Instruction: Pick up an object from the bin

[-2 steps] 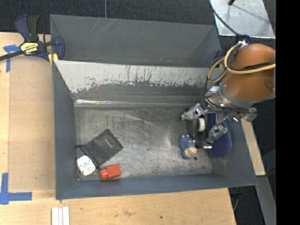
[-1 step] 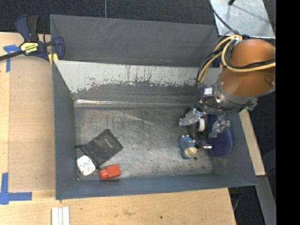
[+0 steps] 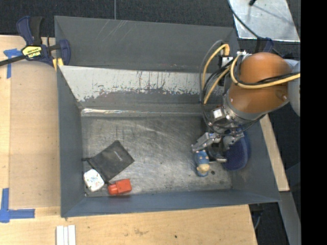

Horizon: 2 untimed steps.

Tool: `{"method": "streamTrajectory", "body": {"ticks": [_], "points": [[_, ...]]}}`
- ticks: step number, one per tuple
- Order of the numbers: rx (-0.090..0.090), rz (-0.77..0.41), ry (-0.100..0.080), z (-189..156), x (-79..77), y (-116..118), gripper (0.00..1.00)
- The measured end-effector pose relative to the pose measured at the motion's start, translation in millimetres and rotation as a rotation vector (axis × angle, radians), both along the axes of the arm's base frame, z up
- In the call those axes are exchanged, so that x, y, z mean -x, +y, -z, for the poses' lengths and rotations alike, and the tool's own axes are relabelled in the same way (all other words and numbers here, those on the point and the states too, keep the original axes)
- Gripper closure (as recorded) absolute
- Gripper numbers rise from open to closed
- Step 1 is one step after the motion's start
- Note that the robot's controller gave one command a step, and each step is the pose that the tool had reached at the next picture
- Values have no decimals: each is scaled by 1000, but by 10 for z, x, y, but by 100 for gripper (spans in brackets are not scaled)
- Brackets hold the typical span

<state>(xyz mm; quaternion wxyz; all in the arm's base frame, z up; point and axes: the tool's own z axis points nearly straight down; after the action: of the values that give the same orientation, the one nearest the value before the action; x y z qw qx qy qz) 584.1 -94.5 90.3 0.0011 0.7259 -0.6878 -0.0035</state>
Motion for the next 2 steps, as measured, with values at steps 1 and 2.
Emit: {"method": "streamTrajectory", "body": {"ticks": [1,2], "points": [[17,-326,17,85,81,116,0],[18,-321,12,80,68,93,100]]}}
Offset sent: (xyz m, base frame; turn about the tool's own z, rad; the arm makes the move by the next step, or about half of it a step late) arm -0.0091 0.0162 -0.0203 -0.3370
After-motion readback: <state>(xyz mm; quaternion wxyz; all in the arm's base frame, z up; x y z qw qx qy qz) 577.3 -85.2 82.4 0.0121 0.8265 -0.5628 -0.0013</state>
